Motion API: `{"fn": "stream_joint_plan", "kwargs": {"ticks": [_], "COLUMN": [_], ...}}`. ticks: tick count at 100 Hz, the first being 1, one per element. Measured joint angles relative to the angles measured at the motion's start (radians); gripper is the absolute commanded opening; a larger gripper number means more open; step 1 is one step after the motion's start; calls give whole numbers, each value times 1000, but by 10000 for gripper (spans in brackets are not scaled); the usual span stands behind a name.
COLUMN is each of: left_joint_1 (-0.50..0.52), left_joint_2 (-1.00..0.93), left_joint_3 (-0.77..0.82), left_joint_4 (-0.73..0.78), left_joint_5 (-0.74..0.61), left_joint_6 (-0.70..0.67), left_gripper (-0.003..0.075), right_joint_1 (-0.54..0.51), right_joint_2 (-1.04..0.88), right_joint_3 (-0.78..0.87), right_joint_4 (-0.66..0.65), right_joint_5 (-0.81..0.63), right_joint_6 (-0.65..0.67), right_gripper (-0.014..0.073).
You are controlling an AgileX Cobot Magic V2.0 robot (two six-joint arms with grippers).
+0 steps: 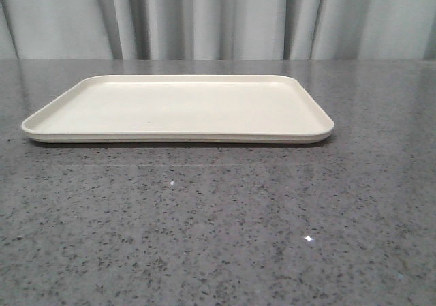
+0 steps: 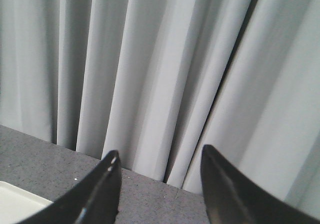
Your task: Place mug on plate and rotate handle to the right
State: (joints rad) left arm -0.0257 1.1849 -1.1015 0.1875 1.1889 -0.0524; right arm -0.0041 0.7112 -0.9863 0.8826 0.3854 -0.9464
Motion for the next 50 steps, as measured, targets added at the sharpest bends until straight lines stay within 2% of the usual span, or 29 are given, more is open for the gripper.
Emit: {"fn": "stream_joint_plan", "kwargs": {"ticks": [50], "left_joint_1": [0], "left_joint_2": [8], "left_joint_3": [48], "left_joint_4": [-2], "left_joint_5": [8], "left_joint_6": [2], "left_gripper": [386], "right_joint_1": [0], "right_joint_2": [0], "right_joint_3": [0], "right_joint_4": [0], "right_joint_5": [6], "right_joint_6": [0], "right_gripper": [381]}}
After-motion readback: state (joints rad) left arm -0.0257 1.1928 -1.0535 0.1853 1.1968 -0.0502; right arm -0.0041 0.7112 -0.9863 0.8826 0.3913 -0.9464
